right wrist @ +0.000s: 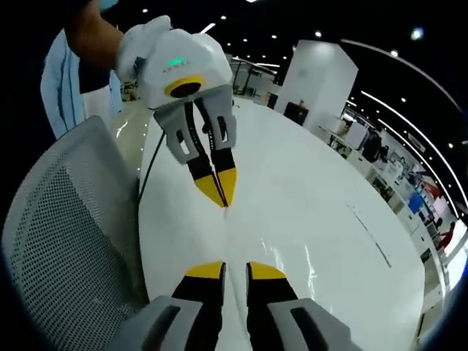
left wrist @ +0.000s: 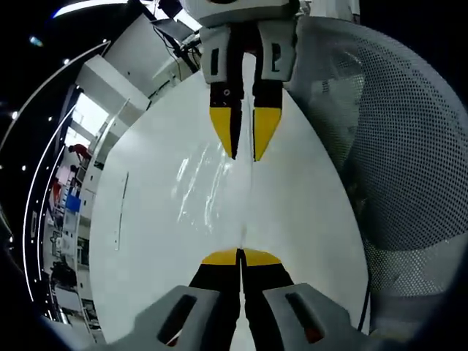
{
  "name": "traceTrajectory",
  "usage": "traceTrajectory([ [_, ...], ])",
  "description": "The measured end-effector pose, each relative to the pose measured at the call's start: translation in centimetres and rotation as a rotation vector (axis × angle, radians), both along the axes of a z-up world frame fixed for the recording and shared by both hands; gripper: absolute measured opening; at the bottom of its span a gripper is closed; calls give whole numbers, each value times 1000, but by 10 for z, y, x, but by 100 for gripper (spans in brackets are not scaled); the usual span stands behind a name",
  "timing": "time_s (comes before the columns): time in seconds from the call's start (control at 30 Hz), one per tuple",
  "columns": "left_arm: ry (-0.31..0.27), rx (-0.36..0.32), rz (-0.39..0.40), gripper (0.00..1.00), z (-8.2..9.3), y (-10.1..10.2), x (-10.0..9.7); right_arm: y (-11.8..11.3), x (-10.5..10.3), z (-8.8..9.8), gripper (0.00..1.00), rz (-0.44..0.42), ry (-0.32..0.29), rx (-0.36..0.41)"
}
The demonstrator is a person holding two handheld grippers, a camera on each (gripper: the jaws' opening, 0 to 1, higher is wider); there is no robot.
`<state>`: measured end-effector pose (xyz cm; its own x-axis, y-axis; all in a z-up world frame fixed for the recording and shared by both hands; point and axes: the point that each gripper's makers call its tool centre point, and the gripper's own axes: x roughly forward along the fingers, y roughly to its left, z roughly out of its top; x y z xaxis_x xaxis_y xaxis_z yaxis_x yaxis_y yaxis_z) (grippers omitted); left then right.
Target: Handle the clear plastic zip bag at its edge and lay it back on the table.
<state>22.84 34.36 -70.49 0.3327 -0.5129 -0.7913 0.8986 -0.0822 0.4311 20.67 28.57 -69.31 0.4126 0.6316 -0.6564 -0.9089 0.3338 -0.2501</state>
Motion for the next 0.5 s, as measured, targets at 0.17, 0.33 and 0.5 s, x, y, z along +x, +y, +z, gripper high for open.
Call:
traceTrajectory([
  [0.17,9,3,-3,0,3,-2,-4,2,-3,-3,1,27,-5,-27],
  [0.33,21,-3,4,0,4,-3,-5,2,-5,-4,0,41,-5,-35],
  [0.5,18,-27,0,0,7,-3,-4,2,-7,-4,0,62,-12,-37],
])
